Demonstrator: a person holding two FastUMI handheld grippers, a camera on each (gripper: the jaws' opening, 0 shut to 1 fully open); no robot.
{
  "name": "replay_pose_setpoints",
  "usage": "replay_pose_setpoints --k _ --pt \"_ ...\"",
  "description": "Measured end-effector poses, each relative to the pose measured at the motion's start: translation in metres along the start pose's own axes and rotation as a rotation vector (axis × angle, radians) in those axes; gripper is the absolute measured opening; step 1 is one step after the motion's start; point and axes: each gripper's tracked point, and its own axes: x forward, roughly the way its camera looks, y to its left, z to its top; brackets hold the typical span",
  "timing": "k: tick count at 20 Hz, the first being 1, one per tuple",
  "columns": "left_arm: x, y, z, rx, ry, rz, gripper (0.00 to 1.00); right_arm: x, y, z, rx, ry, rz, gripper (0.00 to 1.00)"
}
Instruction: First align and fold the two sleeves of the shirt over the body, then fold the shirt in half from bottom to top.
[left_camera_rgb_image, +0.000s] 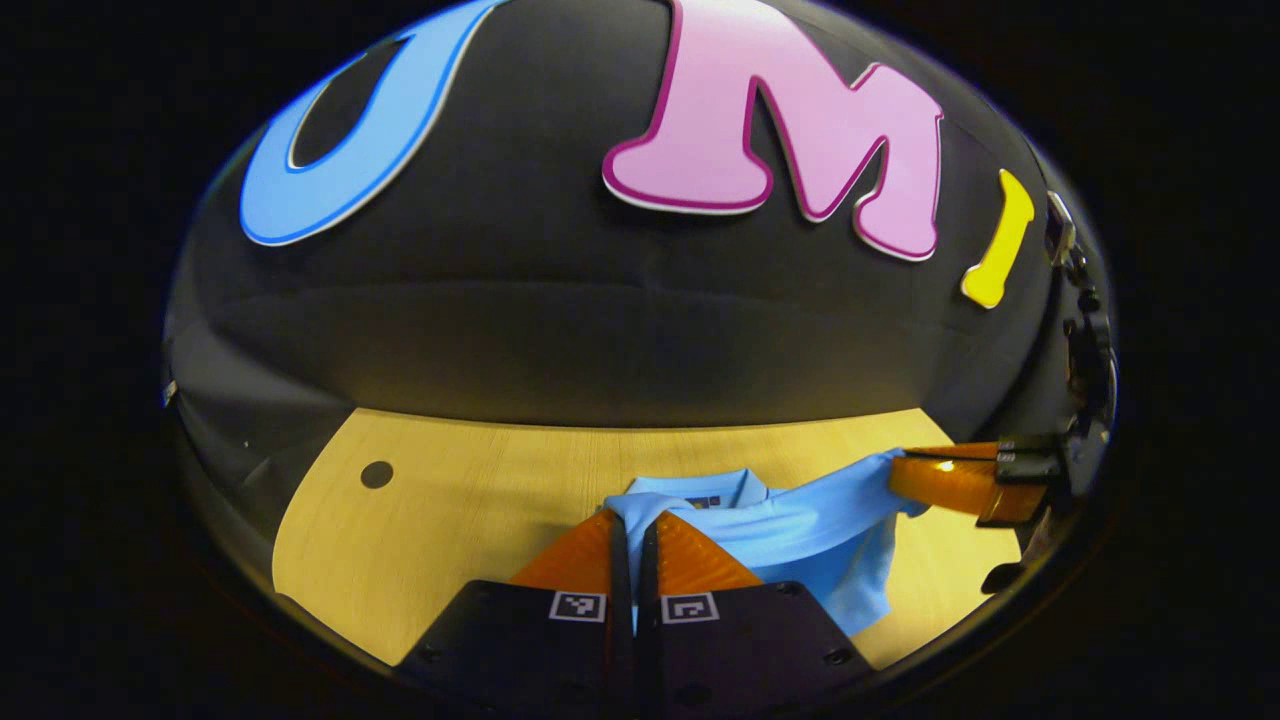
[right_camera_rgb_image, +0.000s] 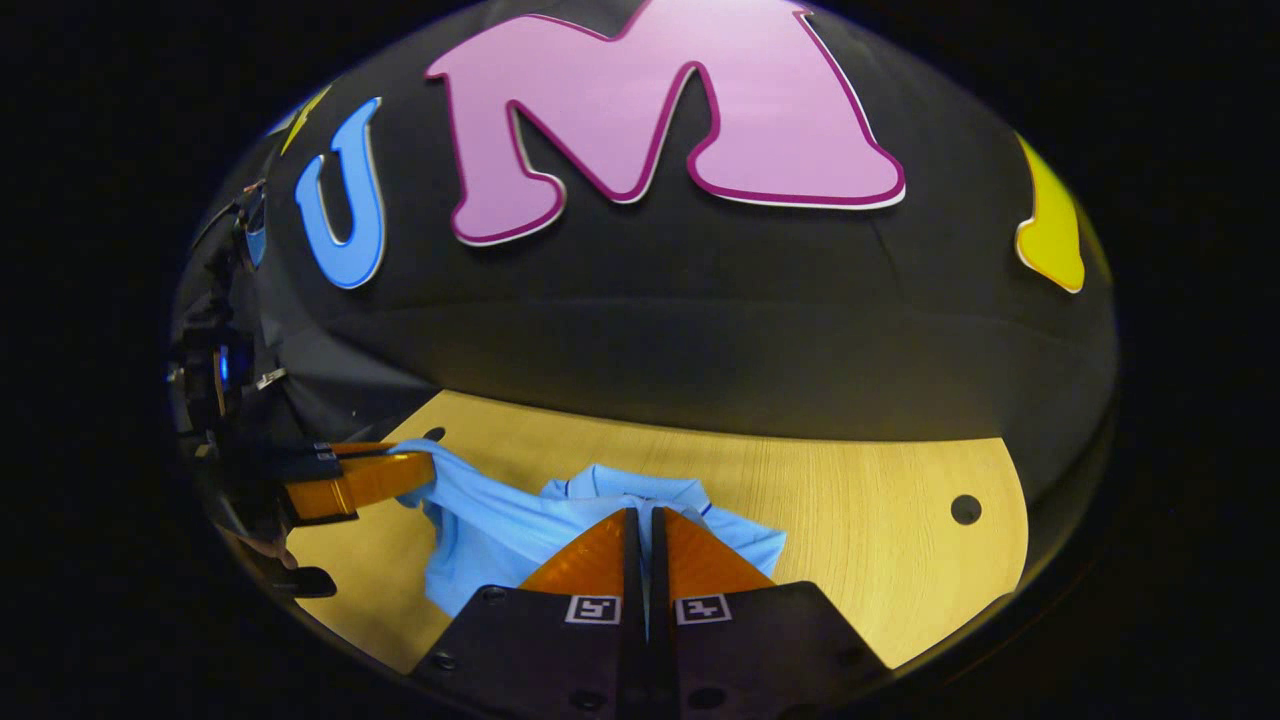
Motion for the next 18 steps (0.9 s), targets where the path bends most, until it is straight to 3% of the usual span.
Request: replay_pose_setpoints --k 3,8,12,14,17,18 --pt "0.046 0.009 -0.007 -0.004 0.013 0.009 0.06 0.041 -0.015 0.003 -0.017 -0.004 -0.011 0.05" --pt "0.109 0.026 -0.043 -0.028 0.034 0.003 0.06 0.092 -0.031 -0.044 -0.058 0.065 -0.031 0.05" --pt "0.129 0.031 -0.065 -0.040 0.059 0.020 0.10 0.114 -0.042 -0.065 -0.056 0.100 -0.077 0.05" --pt "0.130 0.032 -0.065 -0.011 0.054 0.047 0.25 0.117 -0.050 -0.071 -0.065 0.107 -0.107 0.08" --pt "0.119 0.026 -0.059 0.011 0.042 0.042 0.70 0.103 -0.054 -0.074 -0.055 0.113 -0.113 0.20" --pt "0.118 0.025 -0.057 0.016 0.028 0.037 0.85 0.097 -0.055 -0.073 -0.053 0.103 -0.119 0.39"
